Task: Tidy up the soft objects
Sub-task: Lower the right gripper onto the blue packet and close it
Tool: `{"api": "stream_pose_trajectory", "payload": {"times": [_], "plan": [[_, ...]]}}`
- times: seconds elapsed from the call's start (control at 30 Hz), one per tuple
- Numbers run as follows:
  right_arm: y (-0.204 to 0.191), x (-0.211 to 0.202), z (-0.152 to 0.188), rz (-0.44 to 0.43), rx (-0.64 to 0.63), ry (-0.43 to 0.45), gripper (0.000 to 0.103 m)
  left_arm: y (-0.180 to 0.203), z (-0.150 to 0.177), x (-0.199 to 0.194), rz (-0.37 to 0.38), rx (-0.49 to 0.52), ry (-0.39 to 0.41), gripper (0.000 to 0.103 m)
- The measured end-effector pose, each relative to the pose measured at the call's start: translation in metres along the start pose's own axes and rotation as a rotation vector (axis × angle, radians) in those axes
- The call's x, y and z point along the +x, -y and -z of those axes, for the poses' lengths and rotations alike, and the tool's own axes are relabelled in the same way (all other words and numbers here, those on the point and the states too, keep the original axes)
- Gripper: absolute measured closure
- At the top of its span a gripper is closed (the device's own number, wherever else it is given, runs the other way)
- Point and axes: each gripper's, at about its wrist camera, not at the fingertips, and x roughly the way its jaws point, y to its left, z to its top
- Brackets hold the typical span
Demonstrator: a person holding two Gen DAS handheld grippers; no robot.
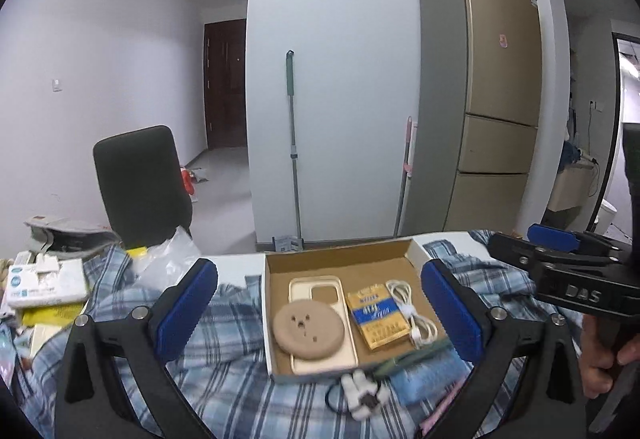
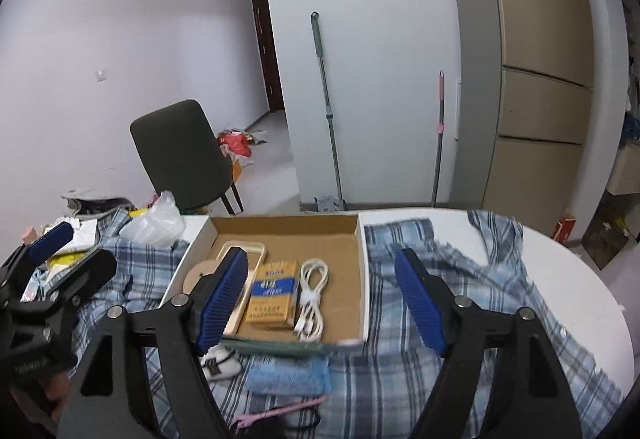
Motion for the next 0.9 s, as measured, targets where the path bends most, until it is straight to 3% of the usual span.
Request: {"api": "stream_pose_trajectory", "payload": {"times": [0.17, 0.4, 0.53, 0.63, 0.7, 0.77, 0.9], "plan": [[-0.017, 0.003, 0.027, 0.005, -0.027, 0.010, 0.001, 0.002, 0.026, -0.026, -0.025, -0.002, -0.002, 0.000], [-0.031, 0.043, 0.059, 0.026, -0.128, -0.050, 0.001, -0.006, 0.059, -0.011, -0.005, -0.020, -0.032, 0.000], [-0.040, 0.055, 0.072, 0.001, -0.175, -0.061, 0.000, -0.013, 0.065, -0.009, -0.043, -0.008, 0.015, 0.000], [-0.045, 0.056, 0.080, 0.002, -0.208, -0.062, 0.001, -0.018, 0.071, -0.002, -0.011, -0.027, -0.011, 0.000], [-0.045, 0.059, 0.084, 0.013, -0.213, -0.081, 0.001, -0.015, 0.077, -0.002, -0.015, -0.002, 0.022, 0.000], [-0.044, 0.065, 0.089, 0.020, -0.215, -0.118, 0.001, -0.008, 0.083, 0.003, -0.065, 0.059, 0.045, 0.000], [-0.038, 0.074, 0.092, 0.029, -0.186, -0.185, 0.001, -0.009, 0.087, 0.011, -0.043, 0.049, 0.011, 0.000]]}}
